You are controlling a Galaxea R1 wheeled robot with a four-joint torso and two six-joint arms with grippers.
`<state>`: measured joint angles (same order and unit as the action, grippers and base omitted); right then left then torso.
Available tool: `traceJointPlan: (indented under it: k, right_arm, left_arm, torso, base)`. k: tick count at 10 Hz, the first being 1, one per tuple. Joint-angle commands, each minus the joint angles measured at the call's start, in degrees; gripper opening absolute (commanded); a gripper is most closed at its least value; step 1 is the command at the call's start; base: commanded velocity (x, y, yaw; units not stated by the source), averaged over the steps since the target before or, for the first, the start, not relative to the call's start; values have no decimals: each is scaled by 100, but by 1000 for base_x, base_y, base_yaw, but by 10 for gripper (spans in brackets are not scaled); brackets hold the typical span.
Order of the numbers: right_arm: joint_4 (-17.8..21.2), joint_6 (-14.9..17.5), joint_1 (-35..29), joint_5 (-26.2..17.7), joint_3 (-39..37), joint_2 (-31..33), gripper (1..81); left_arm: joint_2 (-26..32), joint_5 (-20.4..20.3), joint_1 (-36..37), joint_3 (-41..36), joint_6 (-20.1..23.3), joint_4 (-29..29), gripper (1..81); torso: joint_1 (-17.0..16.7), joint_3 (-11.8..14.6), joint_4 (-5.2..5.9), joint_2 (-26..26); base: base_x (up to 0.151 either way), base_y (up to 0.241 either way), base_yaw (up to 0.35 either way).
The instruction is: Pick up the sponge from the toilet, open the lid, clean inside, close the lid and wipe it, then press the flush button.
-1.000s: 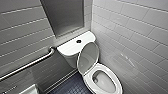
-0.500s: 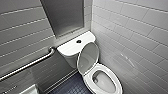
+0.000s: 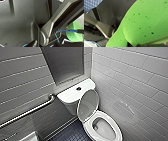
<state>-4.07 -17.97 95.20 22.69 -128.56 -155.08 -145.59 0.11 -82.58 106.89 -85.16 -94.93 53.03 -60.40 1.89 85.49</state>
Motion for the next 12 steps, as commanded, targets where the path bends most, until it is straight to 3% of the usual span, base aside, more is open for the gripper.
traceJointPlan:
  k: [1, 3, 4, 8, 10, 12]
  right_arm:
    - [-522, 4, 259, -241, 1031, 901, 10]
    - [-753, -5, 250, 402, 2181, 1789, 10]
    - [-771, 4, 233, 482, 2812, 2175, 10]
    - [-753, 74, -712, 404, 4927, 3628, 10]
    - [-691, 30, -1462, 334, 5350, 3972, 10]
    - [-640, 4, -2164, -52, 5579, 4104, 10]
  left_arm:
    - [-172, 138, -220, 263, 52, -140, 811]
    - [-348, 138, -237, 429, 61, -158, 811]
    - [-418, 138, -237, 525, 61, -158, 811]
    - [-963, 130, -403, 1509, 87, -167, 811]
    - [-1122, 44, -448, 1783, 114, -166, 811]
    - [-1112, -422, -448, 1984, 44, -87, 811]
  torso:
    - [0, 0, 0, 0]
    - [0, 0, 0, 2]
    - [0, 0, 0, 5]
    - [0, 0, 0, 6]
    - [0, 0, 0, 6]
    - [0, 0, 0, 6]
  base:
    - [0, 0, 0]
    - [0, 0, 0]
    - [0, 0, 0]
    - [0, 0, 0]
    - [0, 0, 0]
    - [0, 0, 0]
